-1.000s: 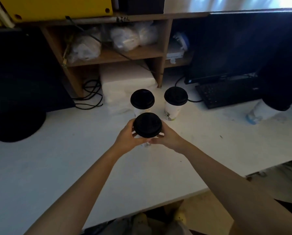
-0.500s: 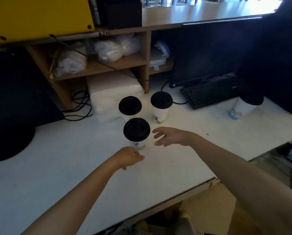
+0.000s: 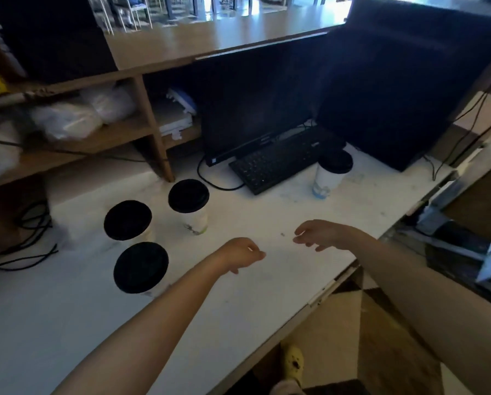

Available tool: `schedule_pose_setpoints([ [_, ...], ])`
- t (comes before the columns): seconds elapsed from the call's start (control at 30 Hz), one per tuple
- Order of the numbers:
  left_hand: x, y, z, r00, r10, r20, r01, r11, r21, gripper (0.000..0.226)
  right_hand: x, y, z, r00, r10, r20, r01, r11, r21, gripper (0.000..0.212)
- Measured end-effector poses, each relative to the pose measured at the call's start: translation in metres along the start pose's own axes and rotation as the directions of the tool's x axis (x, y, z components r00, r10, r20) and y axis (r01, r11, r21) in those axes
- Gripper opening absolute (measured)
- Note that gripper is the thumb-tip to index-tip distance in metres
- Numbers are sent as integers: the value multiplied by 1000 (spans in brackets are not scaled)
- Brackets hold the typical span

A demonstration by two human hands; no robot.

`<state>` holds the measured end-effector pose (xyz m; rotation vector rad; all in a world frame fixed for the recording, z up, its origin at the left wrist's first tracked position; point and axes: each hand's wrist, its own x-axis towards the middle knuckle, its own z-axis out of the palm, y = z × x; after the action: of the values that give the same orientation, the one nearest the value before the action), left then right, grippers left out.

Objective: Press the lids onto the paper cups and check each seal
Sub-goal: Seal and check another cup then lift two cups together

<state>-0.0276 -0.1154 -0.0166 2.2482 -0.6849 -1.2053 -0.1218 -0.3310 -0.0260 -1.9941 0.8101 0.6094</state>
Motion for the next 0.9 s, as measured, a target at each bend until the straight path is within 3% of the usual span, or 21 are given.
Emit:
schedule_pose_setpoints([
  [0.23,80,81,7,999,28,-45,-25,998,59,49,17,44,-79,994,36,-107,-51,988,-142,54],
  [0.43,149,132,5,995,5,-104,4,996,92,74,47,66,-145,983,-5,-183,-11,996,-90,71],
  [0.7,192,193,5,951,239,-195,-273,947,-167,95,90,73,-190,910,-167,-379,231,964,131,92],
  [0.9,198,200,8,932,320,-173,-358,887,-290,92,102,67,-195,909,-371,-188,405,892,200,86],
])
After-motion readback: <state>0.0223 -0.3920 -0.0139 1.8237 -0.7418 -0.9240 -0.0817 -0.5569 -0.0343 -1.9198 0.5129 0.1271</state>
